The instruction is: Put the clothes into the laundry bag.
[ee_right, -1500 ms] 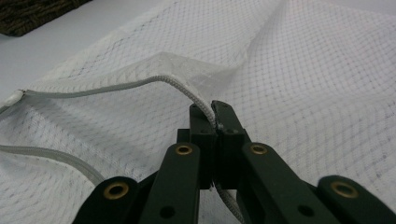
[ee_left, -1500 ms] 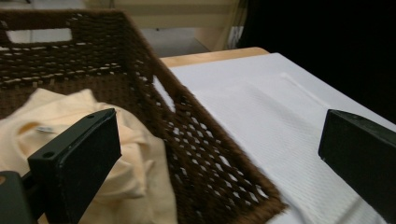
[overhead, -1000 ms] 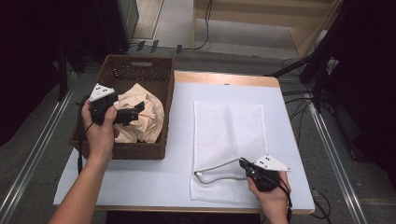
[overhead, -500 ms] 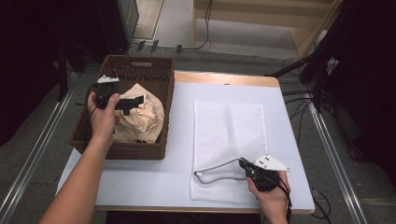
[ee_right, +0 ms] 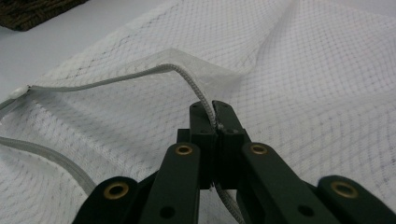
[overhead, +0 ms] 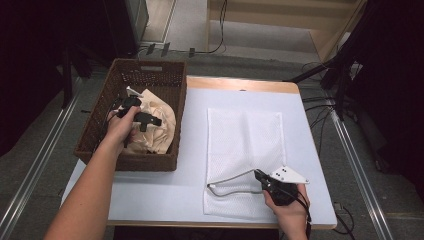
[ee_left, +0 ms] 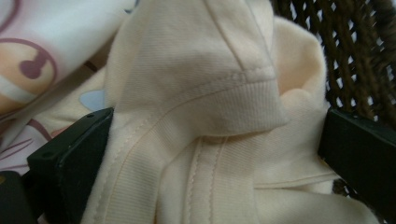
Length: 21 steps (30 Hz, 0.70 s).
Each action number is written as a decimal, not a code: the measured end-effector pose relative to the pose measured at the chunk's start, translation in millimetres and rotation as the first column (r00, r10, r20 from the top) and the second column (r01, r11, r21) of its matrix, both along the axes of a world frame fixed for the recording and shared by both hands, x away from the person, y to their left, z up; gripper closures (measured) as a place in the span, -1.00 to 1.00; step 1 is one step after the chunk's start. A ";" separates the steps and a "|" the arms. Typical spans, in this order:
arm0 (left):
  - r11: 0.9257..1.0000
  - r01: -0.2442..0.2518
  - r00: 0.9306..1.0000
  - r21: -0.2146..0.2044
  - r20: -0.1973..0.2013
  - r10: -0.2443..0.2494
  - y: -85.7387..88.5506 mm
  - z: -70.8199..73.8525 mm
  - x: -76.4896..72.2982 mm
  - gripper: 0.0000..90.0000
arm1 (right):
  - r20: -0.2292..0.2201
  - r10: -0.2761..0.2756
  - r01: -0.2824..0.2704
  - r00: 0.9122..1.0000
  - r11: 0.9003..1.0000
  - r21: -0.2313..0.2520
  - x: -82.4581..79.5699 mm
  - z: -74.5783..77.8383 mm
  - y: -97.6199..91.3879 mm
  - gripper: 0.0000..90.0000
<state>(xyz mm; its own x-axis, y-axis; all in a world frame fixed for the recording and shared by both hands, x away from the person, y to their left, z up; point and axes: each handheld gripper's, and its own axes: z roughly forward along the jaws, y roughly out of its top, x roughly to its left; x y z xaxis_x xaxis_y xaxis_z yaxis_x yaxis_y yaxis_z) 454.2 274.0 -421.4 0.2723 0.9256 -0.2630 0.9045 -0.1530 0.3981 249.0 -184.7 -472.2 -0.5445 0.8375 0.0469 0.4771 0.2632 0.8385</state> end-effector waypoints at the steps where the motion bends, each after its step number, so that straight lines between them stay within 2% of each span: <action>1: 1.000 0.000 1.000 0.000 0.000 0.000 0.0 0.0 0.0 -1.00 | 0.000 0.000 0.000 1.000 1.000 0.000 0.0 0.0 0.0 0.98; 3: 0.999 0.025 1.000 0.027 -0.015 -0.025 -4.2 -2.9 -0.2 -1.00 | 0.001 0.001 -0.001 1.000 1.000 -0.006 0.2 -0.2 -0.4 0.98; 5: 0.996 0.051 0.999 0.076 -0.021 -0.049 -8.9 -4.2 -1.0 -1.00 | -0.003 0.001 -0.001 1.000 1.000 -0.011 0.5 -0.8 -0.3 0.98; 6: 0.987 0.070 0.998 0.143 -0.016 -0.068 -15.8 -6.4 -2.5 -1.00 | -0.004 0.002 -0.002 1.000 1.000 -0.010 0.6 -0.8 -0.3 0.98; 7: 0.987 0.070 0.998 0.143 -0.016 -0.068 -15.8 -6.4 -2.5 -1.00 | -0.004 0.002 -0.002 1.000 1.000 -0.010 0.6 -0.8 -0.3 0.98; 9: 0.971 0.089 0.996 0.222 -0.002 -0.091 -23.7 -9.8 -4.7 -1.00 | -0.004 0.001 -0.001 1.000 1.000 -0.009 0.7 -0.8 -0.2 0.98; 10: 0.967 0.087 0.996 0.241 0.010 -0.092 -26.1 -11.4 -5.5 -1.00 | -0.003 0.001 -0.001 1.000 1.000 -0.012 0.5 -0.7 -0.1 0.98; 12: 0.967 0.076 0.997 0.244 0.012 -0.082 -26.9 -11.7 -5.5 -1.00 | -0.003 0.000 0.000 1.000 1.000 -0.012 0.3 -0.6 -0.2 0.98; 14: 0.964 0.069 0.997 0.258 0.013 -0.074 -29.2 -12.2 -5.4 -1.00 | -0.003 0.001 -0.001 1.000 1.000 -0.012 0.2 -0.7 -0.5 0.98; 15: 0.957 0.072 0.997 0.282 0.014 -0.079 -32.2 -13.2 -5.9 -1.00 | -0.003 0.001 -0.001 1.000 1.000 -0.010 0.1 -0.7 -0.7 0.97; 17: 0.950 0.071 0.997 0.305 0.007 -0.077 -34.3 -13.3 -4.9 -1.00 | -0.005 -0.001 0.001 1.000 1.000 -0.013 0.1 -0.8 -0.5 0.97; 18: 0.950 0.071 0.997 0.305 0.007 -0.077 -34.3 -13.3 -4.9 -1.00 | -0.005 -0.001 0.001 1.000 1.000 -0.014 0.2 -0.9 -0.4 0.97; 19: 0.943 0.076 0.997 0.324 0.006 -0.082 -36.6 -14.2 -5.2 -1.00 | -0.004 0.000 0.000 1.000 1.000 -0.015 0.3 -1.1 -0.2 0.97; 21: 0.942 0.079 0.996 0.328 0.003 -0.085 -37.0 -14.2 -5.1 -1.00 | -0.004 0.000 0.000 1.000 1.000 -0.015 0.4 -1.2 -0.2 0.97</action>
<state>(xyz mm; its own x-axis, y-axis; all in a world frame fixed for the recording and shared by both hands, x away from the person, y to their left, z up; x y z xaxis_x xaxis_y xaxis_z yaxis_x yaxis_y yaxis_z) 449.0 237.1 -435.7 0.3523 0.9342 0.0557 0.8769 -0.3503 0.3291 249.3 -184.9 -473.4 -0.5439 0.8383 0.0367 0.4807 0.2754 0.8325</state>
